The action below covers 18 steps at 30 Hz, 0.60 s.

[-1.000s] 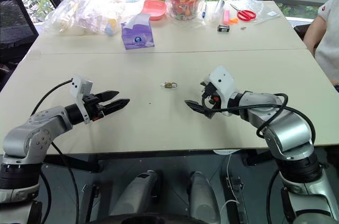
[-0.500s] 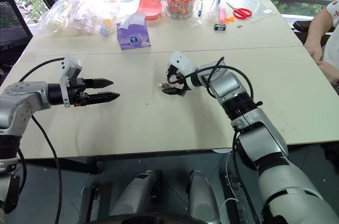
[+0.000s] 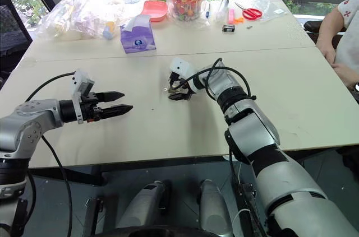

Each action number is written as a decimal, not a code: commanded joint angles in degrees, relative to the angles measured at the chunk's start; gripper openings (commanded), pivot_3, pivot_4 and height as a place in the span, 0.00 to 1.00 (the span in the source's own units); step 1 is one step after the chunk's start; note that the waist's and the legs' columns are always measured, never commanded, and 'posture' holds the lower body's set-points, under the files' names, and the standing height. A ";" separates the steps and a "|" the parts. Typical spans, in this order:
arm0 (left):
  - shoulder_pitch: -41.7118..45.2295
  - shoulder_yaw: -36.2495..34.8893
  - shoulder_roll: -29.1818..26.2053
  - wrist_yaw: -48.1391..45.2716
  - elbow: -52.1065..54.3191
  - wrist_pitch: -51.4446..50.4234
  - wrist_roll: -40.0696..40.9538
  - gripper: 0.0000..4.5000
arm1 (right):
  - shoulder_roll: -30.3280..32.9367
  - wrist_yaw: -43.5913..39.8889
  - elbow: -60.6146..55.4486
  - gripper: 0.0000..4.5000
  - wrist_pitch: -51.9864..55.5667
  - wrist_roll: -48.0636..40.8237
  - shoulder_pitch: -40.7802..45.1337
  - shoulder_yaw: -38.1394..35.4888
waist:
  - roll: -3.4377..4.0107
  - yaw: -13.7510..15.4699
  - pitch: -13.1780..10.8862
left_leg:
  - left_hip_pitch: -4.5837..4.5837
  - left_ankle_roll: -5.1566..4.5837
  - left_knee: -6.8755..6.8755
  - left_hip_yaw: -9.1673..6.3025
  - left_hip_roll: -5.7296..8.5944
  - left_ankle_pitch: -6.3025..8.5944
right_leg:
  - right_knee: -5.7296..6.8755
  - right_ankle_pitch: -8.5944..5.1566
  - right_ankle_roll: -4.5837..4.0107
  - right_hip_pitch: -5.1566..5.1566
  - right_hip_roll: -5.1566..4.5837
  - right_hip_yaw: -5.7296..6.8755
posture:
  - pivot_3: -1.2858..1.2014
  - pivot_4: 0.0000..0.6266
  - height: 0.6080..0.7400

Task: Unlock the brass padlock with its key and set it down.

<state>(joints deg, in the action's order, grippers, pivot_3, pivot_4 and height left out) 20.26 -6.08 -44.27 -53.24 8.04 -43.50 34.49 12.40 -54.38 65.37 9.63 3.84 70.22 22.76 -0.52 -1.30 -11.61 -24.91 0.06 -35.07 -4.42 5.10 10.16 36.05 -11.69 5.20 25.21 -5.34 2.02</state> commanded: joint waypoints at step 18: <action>7.94 -3.58 6.11 0.81 -5.63 -1.03 5.04 0.82 | 4.64 6.45 -23.51 0.15 -19.79 7.82 -4.92 -3.96 | 0.00 0.06 0.00 | 0.16 0.07 0.02 0.04 -0.02 -0.04 | 0.06 0.02 -0.03 -0.06 0.05 -0.10 | 0.52 0.24 1.00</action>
<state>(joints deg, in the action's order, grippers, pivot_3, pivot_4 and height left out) 26.43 -7.22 -38.03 -52.25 2.31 -44.26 37.35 16.93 -49.74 48.68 -7.36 12.26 64.91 20.89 -0.52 -1.25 -11.62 -24.75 0.13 -35.04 -4.38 5.07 10.11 36.11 -11.67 5.17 25.15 -5.29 1.90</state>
